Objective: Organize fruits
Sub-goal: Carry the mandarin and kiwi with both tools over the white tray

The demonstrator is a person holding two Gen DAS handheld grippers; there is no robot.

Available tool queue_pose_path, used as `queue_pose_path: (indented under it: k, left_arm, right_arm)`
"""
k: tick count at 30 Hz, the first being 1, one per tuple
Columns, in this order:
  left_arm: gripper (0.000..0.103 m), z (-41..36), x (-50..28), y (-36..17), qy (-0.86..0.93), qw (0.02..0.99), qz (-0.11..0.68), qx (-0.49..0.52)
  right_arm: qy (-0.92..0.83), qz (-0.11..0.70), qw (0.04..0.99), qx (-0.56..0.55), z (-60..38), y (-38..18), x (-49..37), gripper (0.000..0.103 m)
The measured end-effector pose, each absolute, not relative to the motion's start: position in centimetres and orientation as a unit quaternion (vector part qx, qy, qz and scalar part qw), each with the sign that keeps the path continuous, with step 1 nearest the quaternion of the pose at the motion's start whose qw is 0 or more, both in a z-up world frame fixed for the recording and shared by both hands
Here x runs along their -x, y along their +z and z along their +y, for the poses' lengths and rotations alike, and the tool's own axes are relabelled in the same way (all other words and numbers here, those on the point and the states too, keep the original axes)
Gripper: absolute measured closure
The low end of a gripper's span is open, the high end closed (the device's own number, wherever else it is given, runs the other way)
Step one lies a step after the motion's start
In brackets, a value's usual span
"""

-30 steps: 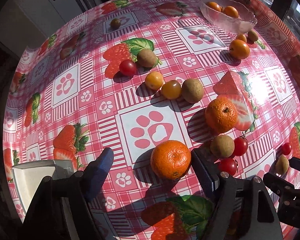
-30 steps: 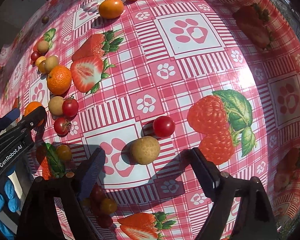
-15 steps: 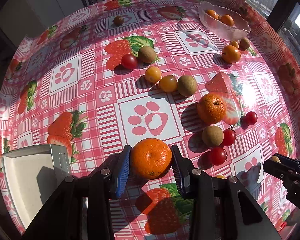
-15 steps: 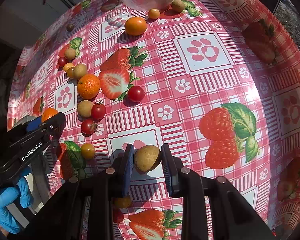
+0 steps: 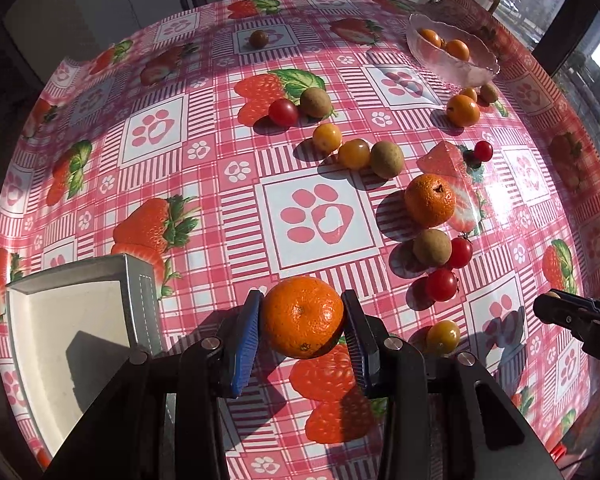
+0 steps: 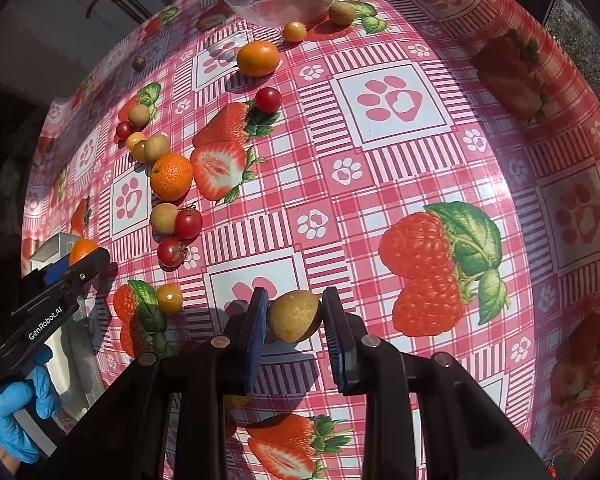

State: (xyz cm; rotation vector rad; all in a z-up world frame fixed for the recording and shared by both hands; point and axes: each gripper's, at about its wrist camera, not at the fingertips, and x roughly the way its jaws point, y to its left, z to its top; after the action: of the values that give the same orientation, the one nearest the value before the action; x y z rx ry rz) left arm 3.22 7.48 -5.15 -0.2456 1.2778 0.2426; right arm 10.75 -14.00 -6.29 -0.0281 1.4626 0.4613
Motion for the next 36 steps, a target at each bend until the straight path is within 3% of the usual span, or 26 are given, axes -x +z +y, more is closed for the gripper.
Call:
queue_pose_path:
  k: [9, 19, 27, 36]
  left_arm:
    - [0.062, 8.5, -0.9, -1.8, 0.124, 0.802, 0.567, 0.140]
    - [0.062, 14.2, 5.4, 0.5, 0.185, 0.802, 0.545, 0.160]
    - [0.062, 21.4, 10.1, -1.7, 0.247, 0.777, 0.553, 0.169]
    - [0.062, 26.4, 10.4, -5.6, 0.282, 0.753, 0.565, 0.184]
  right_arm:
    - [0.250, 0.650, 0.717, 0.020, -11.1, -3.5, -9.6, 0.072]
    - [0.337, 0.631, 0.695, 0.072, -1.0, -1.1, -6.6, 0.072]
    - [0.402, 0.624, 0.659, 0.120, 9.3, -1.4, -3.0, 0.072]
    - [0.415, 0.641, 0.625, 0.164, 18.1, -5.4, -0.5, 0.072]
